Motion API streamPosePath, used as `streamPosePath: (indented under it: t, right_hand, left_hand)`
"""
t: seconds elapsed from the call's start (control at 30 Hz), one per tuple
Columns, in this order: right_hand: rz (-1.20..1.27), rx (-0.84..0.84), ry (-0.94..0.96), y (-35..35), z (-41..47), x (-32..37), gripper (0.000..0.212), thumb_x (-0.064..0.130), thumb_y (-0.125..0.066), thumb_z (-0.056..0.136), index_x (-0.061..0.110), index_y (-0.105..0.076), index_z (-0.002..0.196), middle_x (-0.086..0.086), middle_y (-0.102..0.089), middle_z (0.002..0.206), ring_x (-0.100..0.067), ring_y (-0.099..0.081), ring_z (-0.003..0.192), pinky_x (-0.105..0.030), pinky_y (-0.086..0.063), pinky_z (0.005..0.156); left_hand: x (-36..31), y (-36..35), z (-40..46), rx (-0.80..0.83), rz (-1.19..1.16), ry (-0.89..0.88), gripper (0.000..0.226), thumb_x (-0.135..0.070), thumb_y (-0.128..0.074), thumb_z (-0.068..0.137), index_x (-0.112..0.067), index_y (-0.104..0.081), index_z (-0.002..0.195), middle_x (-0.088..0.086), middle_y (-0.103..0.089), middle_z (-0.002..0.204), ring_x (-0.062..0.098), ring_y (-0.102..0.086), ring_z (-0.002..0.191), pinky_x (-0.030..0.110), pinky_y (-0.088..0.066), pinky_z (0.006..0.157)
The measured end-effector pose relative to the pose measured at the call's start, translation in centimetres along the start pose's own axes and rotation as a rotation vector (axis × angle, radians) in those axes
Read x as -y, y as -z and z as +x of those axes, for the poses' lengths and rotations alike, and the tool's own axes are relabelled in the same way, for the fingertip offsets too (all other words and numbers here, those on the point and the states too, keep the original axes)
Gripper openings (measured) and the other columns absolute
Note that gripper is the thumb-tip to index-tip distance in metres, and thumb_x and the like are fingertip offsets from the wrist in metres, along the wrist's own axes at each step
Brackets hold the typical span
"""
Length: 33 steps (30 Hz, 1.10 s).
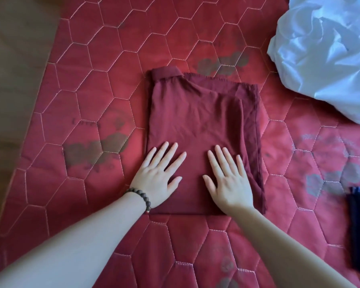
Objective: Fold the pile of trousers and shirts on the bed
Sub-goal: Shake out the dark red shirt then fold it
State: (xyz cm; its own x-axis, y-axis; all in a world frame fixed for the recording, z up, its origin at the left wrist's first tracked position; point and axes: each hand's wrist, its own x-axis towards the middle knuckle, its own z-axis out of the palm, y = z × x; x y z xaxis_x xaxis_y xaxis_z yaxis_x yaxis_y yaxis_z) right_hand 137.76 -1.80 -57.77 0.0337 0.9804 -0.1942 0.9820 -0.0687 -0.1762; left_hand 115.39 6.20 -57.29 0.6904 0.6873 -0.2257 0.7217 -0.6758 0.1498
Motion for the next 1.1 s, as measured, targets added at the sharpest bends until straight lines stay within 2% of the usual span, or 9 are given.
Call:
streamPosePath:
  t: [0.17,0.3,0.4,0.67,0.73,0.8,0.87,0.97,1.1]
  right_hand:
    - [-0.041,0.096,0.086,1.8,-2.8,-3.6,0.062,0.054,-0.018,0.098,0.026,-0.018,0.153,0.005,-0.015,0.161,-0.012,-0.005,0.149,-0.049,-0.008,0.12]
    - [-0.083,-0.081,0.005,5.0,-2.1,-9.3,0.06,0.025,-0.042,0.092,0.024,-0.027,0.15,-0.003,-0.027,0.157,-0.02,-0.016,0.147,-0.055,-0.013,0.117]
    - [-0.169,-0.05,-0.031,6.3,-1.4,-12.8,0.086,0.005,-0.064,0.082,0.027,-0.018,0.152,-0.004,-0.021,0.159,-0.024,-0.015,0.147,-0.057,-0.013,0.117]
    - [-0.187,0.244,0.52,6.8,1.7,-9.3,0.096,-0.009,-0.055,0.058,0.036,-0.044,0.142,0.009,-0.026,0.155,-0.023,-0.012,0.148,-0.052,-0.011,0.118]
    - [0.158,0.326,0.41,7.8,2.5,-9.2,0.088,-0.014,-0.048,0.055,0.031,-0.059,0.13,0.016,-0.041,0.144,-0.015,-0.017,0.146,-0.041,-0.009,0.12]
    - [0.51,0.411,0.119,9.0,3.5,-9.1,0.059,-0.005,-0.047,0.061,0.03,-0.071,0.101,0.026,-0.063,0.114,-0.007,-0.048,0.124,-0.018,-0.032,0.108]
    - [0.807,0.344,-0.229,9.2,4.5,-8.7,0.007,0.019,-0.066,0.072,0.025,-0.07,0.072,0.024,-0.069,0.075,-0.01,-0.059,0.083,-0.012,-0.048,0.077]
    - [1.041,0.315,-0.687,7.4,5.6,-7.9,0.036,0.044,-0.072,0.081,0.011,-0.069,0.094,-0.007,-0.074,0.097,-0.023,-0.068,0.093,-0.043,-0.053,0.093]
    - [1.116,0.27,-0.807,6.1,5.2,-7.3,0.031,0.039,-0.07,0.085,0.01,-0.07,0.098,-0.009,-0.075,0.093,-0.028,-0.07,0.091,-0.048,-0.054,0.091]
  left_hand:
    - [3.0,1.6,-0.6,0.086,-0.076,-0.13,0.055,-0.038,-0.028,0.101,-0.027,-0.015,0.153,-0.004,-0.007,0.162,0.013,0.002,0.149,0.035,-0.001,0.122]
    - [6.7,3.0,-0.8,-0.029,0.057,-0.106,0.077,0.008,-0.048,0.08,-0.018,-0.029,0.151,0.003,-0.022,0.159,0.021,-0.011,0.149,0.041,-0.012,0.121]
    - [8.0,3.2,-0.3,-0.075,0.182,-0.109,0.086,0.013,-0.051,0.073,-0.017,-0.029,0.151,0.005,-0.021,0.16,0.026,-0.013,0.149,0.044,-0.015,0.12]
    - [7.1,3.7,1.6,0.123,-0.034,-0.33,0.084,0.011,-0.039,0.073,-0.021,-0.032,0.15,-0.003,-0.02,0.158,0.014,-0.007,0.148,0.028,0.001,0.121]
    - [7.3,4.6,1.8,0.125,-0.288,-0.206,0.058,-0.004,-0.046,0.081,-0.023,-0.056,0.135,-0.001,-0.049,0.145,0.015,-0.037,0.139,0.026,-0.019,0.118]
    - [7.1,6.0,2.6,0.117,-0.574,0.003,0.031,-0.03,-0.042,0.083,-0.025,-0.067,0.1,0.001,-0.073,0.095,0.016,-0.064,0.092,0.032,-0.049,0.091]
    - [6.7,6.7,3.8,0.104,-0.842,0.198,0.025,-0.04,-0.046,0.08,-0.021,-0.06,0.075,-0.002,-0.059,0.061,0.009,-0.049,0.062,0.033,-0.047,0.067]
    - [6.1,6.2,4.7,0.107,-0.938,0.523,0.022,-0.04,-0.06,0.087,-0.023,-0.071,0.082,-0.006,-0.071,0.076,0.013,-0.063,0.076,0.03,-0.048,0.073]
    - [5.4,5.1,4.2,0.032,-0.993,0.766,0.032,-0.044,-0.059,0.091,-0.015,-0.072,0.088,-0.003,-0.073,0.084,0.017,-0.067,0.084,0.025,-0.048,0.072]
